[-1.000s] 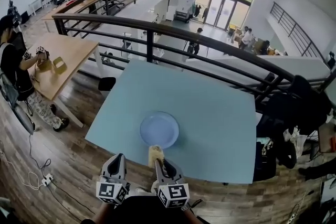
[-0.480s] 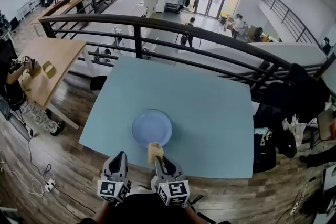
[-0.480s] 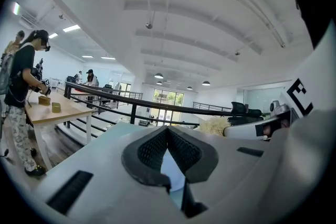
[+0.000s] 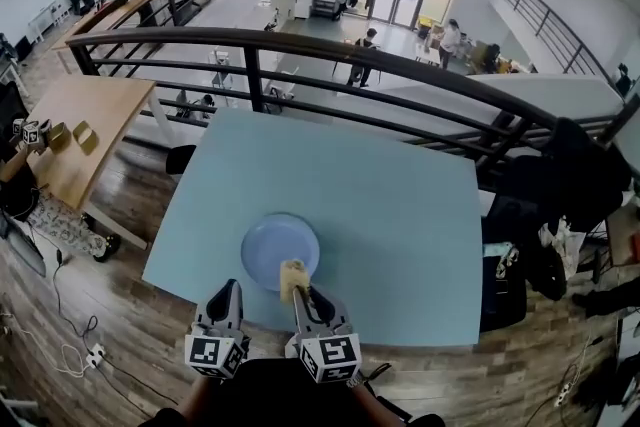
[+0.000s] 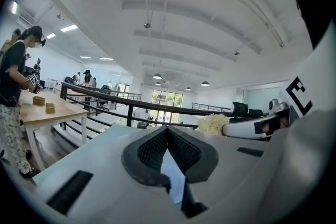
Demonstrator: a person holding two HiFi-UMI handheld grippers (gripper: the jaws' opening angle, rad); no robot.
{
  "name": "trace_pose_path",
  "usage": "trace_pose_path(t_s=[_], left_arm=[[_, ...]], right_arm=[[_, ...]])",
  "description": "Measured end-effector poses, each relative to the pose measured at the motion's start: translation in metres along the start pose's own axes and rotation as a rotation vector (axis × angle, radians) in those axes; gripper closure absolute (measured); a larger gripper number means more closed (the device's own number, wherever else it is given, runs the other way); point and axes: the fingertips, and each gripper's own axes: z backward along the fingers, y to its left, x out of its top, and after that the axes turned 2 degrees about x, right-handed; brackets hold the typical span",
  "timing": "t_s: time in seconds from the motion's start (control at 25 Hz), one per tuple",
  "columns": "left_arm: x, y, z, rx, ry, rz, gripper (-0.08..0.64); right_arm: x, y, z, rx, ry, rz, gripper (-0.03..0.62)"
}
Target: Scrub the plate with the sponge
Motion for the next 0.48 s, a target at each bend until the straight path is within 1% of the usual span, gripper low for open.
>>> trace_pose_path(t_s=[0.08, 0.48], left_arm=[[-0.003, -0.002, -0.006, 0.002, 0.005, -0.001, 0.558], [-0.008, 0.001, -0.018, 0.076, 0.015, 0.028, 0.557]], right_arm=[[0.003, -0.007, -0.001, 0.005, -0.005, -0.003, 0.527], [0.010, -0.029, -0.016, 0.038, -0.002, -0.009, 0.526]])
